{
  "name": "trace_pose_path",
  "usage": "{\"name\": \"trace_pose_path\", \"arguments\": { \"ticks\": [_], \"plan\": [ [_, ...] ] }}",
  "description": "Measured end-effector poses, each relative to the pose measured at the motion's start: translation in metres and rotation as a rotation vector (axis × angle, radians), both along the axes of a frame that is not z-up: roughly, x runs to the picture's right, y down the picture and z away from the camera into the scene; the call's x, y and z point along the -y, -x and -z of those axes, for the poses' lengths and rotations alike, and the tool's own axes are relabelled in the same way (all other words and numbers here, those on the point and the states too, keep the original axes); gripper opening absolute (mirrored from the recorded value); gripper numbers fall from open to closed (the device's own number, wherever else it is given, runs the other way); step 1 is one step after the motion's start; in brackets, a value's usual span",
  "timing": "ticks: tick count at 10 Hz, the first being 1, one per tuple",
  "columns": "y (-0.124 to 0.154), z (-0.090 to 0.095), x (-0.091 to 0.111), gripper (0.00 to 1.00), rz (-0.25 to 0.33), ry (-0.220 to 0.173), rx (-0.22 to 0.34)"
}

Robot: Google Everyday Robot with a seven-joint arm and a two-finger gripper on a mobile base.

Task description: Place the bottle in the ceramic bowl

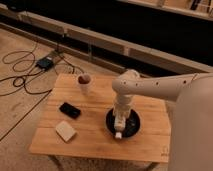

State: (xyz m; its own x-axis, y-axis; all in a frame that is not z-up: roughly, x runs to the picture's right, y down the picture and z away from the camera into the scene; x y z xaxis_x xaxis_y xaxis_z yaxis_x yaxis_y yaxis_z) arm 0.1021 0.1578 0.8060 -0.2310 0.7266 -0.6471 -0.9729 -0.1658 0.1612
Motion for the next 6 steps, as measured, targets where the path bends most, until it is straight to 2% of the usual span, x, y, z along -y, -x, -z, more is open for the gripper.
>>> {"name": "trace_pose_path", "arguments": {
  "ticks": [2, 6],
  "plan": [
    [-0.013, -0.002, -0.005, 0.36, -0.020, -0.010, -0.038],
    [-0.019, -0.008, -0.007, 0.74, -0.030, -0.026, -0.052]
  ]
}}
